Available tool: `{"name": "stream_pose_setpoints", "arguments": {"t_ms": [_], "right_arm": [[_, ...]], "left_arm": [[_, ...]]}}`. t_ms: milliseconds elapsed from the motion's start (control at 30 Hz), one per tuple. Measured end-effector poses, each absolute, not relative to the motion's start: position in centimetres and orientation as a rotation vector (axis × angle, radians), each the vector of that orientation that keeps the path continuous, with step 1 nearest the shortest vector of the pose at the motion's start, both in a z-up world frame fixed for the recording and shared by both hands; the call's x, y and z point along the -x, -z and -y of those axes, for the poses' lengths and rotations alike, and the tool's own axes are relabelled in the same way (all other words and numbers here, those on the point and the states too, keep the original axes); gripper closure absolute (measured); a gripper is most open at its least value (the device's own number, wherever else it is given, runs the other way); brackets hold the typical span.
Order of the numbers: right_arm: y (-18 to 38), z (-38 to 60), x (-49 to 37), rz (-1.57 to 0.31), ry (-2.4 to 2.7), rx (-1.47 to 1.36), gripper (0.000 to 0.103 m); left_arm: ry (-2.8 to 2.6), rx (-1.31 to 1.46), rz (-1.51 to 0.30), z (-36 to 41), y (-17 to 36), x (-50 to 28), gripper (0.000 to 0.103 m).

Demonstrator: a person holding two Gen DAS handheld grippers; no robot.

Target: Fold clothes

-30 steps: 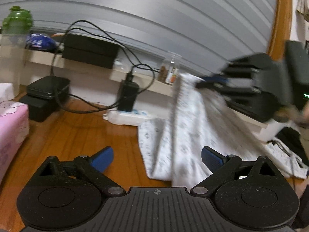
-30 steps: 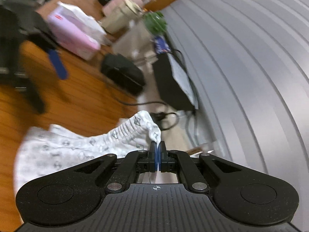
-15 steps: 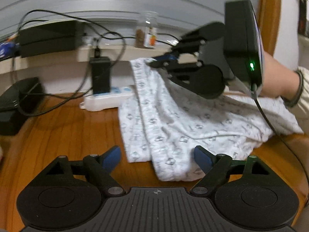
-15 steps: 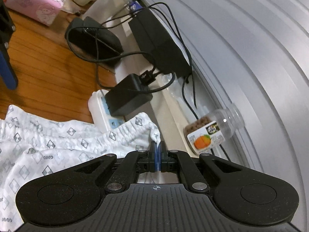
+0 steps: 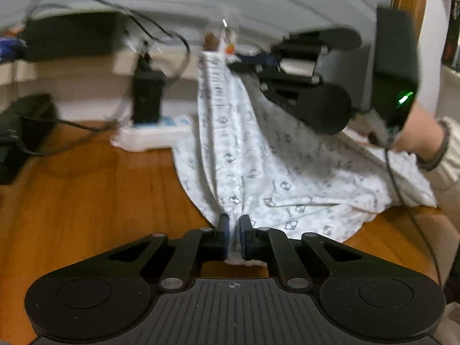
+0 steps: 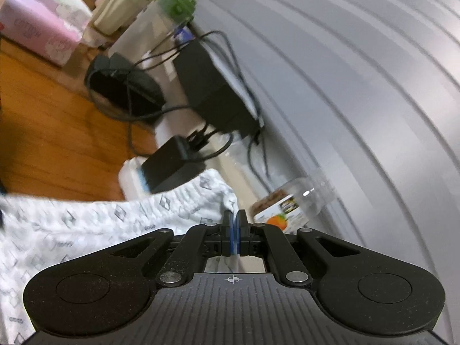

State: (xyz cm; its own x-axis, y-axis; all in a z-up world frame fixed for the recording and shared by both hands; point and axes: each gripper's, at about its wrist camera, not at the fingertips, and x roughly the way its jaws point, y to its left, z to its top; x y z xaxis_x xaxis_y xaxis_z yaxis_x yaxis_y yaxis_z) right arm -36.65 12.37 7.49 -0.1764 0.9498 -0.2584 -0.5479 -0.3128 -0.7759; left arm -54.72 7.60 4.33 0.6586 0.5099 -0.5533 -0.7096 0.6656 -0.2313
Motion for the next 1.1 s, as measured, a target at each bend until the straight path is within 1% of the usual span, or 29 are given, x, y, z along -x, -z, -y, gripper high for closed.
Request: {"name": "stream_pose_setpoints", "arguments": {"t_ms": [100,233,300,333,367,400,433,467,533,633,667,700,733,900,1000,1033,1067,1100], "right_arm": [[-7.0,-12.7,36.8,0.643,-1.757,0.887,0.1],[-5.4,-13.0,37.9,0.656,-1.796,0.912,0.1],[-4.9,-13.2,38.7,0.647,-1.797,0.943,0.096],[-4.7,-13.3,38.8,0.631,-1.801,0.959,0.087],[-4.8,-13.3,38.7,0.611,-1.803,0.959,0.069],[-5.0,-13.4,38.6,0.59,-1.803,0.953,0.061],[-5.4,-13.3,38.2,0.564,-1.814,0.938,0.058],[-6.0,-13.2,37.5,0.528,-1.826,0.915,0.058],[-7.2,-12.8,36.0,0.451,-1.843,0.877,0.058],[-8.8,-11.8,33.4,0.354,-1.873,0.841,0.061],[-9.2,-11.3,32.4,0.32,-1.878,0.837,0.068],[-9.5,-10.8,31.4,0.285,-1.882,0.833,0.071],[-9.8,-10.2,30.3,0.247,-1.886,0.826,0.072],[-9.5,-7.2,23.9,0.043,-1.882,0.81,0.073],[-8.6,-4.6,20.5,-0.03,-1.865,0.804,0.074],[-8.5,-3.6,19.4,-0.055,-1.863,0.796,0.076],[-8.3,-2.5,18.2,-0.084,-1.86,0.785,0.078],[-8.1,-1.4,17.2,-0.107,-1.856,0.779,0.078]], "left_arm": [[-0.711,0.455,-0.446,-6.2,-5.1,56.8,0.097],[-0.759,0.473,-0.466,-6.4,-4.6,58.4,0.097],[-0.769,0.481,-0.482,-6.6,-4.3,58.5,0.095],[-0.773,0.483,-0.491,-6.7,-4.2,58.4,0.091],[-0.781,0.483,-0.496,-6.7,-4.1,58.4,0.086],[-0.799,0.473,-0.495,-6.7,-4.2,58.4,0.078],[-0.82,0.456,-0.496,-6.7,-4.4,58.2,0.071],[-0.841,0.437,-0.497,-6.7,-4.6,58.1,0.066],[-0.871,0.401,-0.488,-6.4,-5.2,57.8,0.044],[-0.879,0.369,-0.462,-6.6,-6.1,56.9,0.036],[-0.879,0.358,-0.461,-6.6,-6.4,56.4,0.035],[-0.878,0.346,-0.462,-6.6,-6.5,55.8,0.033],[-0.875,0.331,-0.466,-6.7,-6.6,55.1,0.032],[-0.827,0.298,-0.502,-7.4,-6.4,50.2,0.031],[-0.789,0.275,-0.512,-7.5,-6.5,46.7,0.032],[-0.768,0.261,-0.514,-7.5,-6.6,45.3,0.04],[-0.745,0.247,-0.521,-7.3,-6.7,44.1,0.052],[-0.72,0.234,-0.536,-7.2,-6.8,42.8,0.071]]}}
